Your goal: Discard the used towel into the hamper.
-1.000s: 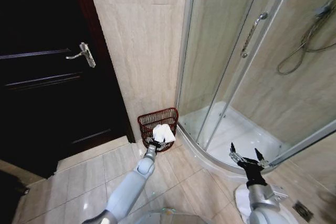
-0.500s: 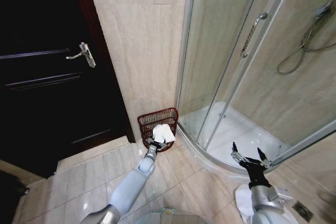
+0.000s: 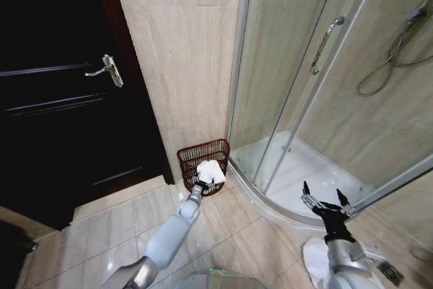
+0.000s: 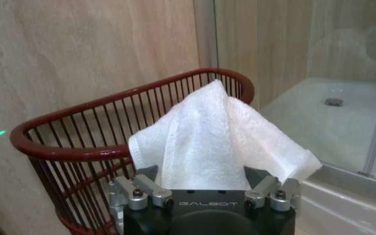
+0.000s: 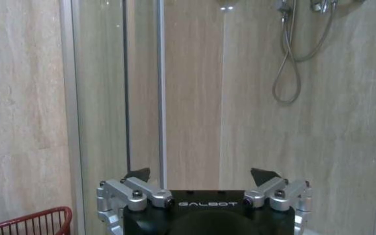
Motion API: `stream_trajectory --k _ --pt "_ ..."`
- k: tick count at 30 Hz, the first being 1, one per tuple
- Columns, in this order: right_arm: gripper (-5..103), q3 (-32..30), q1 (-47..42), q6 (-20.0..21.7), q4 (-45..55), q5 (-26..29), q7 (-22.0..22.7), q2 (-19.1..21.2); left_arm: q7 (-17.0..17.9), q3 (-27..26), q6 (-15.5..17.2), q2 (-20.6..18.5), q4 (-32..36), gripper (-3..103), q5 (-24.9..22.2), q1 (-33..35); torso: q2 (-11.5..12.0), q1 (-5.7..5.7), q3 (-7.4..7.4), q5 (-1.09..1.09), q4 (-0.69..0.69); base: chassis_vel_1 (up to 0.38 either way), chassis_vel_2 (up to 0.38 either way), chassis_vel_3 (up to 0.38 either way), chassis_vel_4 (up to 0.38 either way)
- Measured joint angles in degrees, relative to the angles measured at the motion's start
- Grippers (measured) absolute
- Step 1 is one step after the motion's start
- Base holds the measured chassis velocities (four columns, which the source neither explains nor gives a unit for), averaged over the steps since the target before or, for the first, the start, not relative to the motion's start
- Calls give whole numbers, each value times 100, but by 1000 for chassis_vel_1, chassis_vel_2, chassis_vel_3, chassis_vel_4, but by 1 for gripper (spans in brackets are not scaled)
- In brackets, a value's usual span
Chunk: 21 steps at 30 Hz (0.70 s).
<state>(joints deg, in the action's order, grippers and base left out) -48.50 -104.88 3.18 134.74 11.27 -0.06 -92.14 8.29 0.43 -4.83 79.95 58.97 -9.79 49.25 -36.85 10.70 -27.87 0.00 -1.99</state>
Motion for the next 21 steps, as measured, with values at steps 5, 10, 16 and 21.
stream_trajectory --k 5,10,16,21 --pt "100 6 9 -8 6 2 3 0 -23 -3 6 -17 -19 79 -31 -18 0 0 0 0 0 0 0 0 0" --pt "100 5 3 -16 26 2 5 0 -57 -5 11 -19 -53 67 -61 -41 0 0 0 0 0 0 0 0 0" --pt "100 -20 -41 -88 44 2 6 0 -95 -7 11 -30 -53 47 -79 -76 0 0 0 0 0 0 0 0 0" --pt "100 -21 -58 -125 55 -6 8 0 -98 -15 -14 -58 24 36 -77 -56 0 0 0 0 1 0 0 0 0"
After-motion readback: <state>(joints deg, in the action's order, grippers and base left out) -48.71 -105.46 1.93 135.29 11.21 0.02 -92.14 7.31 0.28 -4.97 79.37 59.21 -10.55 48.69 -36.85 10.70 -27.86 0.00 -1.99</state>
